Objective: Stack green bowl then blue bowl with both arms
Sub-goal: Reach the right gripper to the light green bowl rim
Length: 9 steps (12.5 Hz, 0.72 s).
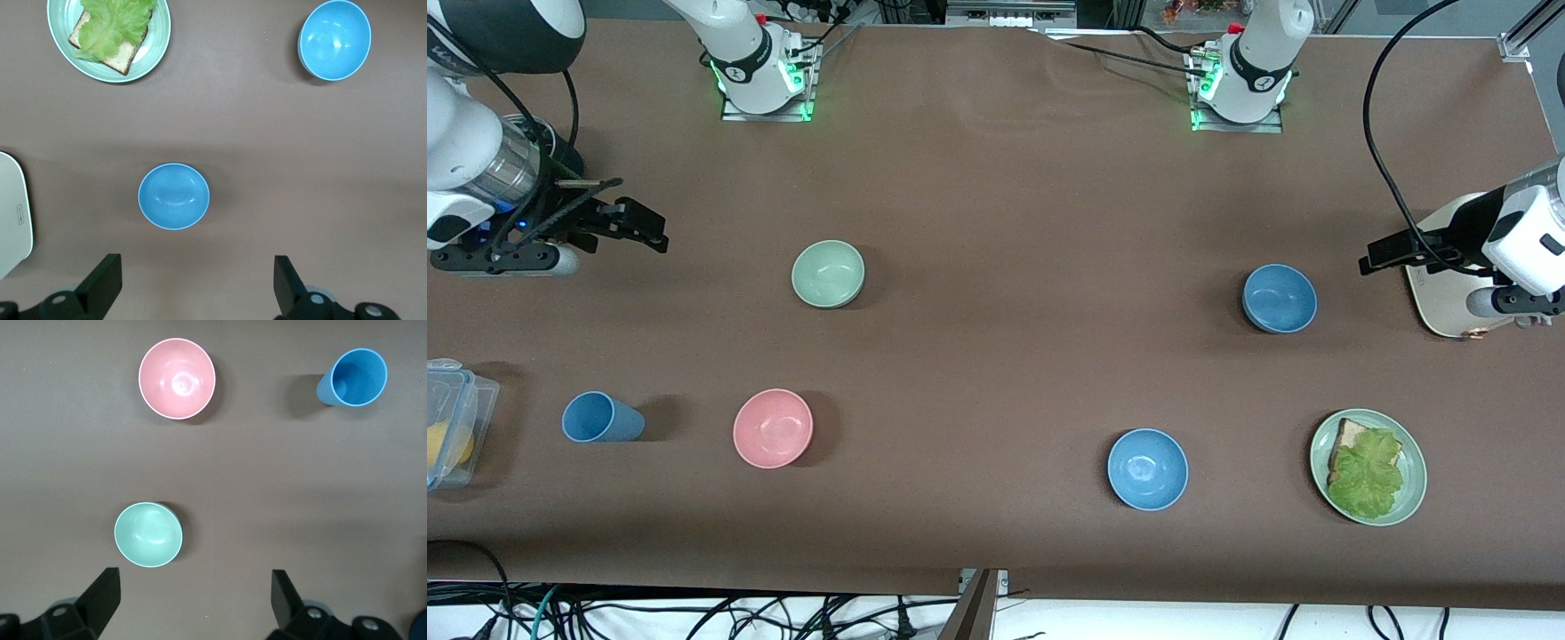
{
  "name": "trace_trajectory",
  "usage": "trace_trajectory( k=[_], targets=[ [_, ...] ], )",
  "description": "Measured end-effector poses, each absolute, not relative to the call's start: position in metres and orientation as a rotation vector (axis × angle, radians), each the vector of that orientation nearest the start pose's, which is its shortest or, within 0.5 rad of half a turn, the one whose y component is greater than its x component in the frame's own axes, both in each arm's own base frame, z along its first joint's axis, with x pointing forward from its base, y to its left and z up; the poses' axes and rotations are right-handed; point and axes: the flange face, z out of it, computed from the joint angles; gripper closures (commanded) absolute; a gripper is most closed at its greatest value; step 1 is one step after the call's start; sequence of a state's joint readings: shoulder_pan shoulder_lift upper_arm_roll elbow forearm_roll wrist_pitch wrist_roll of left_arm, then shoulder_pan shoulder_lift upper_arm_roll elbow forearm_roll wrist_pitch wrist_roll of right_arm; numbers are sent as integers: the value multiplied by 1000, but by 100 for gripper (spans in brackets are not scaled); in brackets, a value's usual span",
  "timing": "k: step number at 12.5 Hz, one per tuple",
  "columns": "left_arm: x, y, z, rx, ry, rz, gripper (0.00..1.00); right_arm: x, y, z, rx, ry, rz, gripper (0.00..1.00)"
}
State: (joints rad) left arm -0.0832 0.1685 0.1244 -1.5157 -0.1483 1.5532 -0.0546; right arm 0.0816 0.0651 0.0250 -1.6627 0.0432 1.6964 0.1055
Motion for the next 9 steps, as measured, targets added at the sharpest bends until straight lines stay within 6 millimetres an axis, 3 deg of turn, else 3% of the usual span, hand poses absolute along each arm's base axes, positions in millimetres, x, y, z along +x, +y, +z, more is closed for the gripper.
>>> trace_trajectory(
  k=[2,4,7,9],
  targets=[
    [599,3,553,-3257,-167,213,0,579,66,548,-3101,2,75,0],
    [599,3,553,-3257,-167,213,0,583,74,525,-3100,-69,157,0],
    [599,3,553,-3257,-167,213,0,589,105,469,-3092,-153,285,0],
    [599,3,553,-3257,-167,212,0,589,118,409,-3052,-136,189,1]
  ],
)
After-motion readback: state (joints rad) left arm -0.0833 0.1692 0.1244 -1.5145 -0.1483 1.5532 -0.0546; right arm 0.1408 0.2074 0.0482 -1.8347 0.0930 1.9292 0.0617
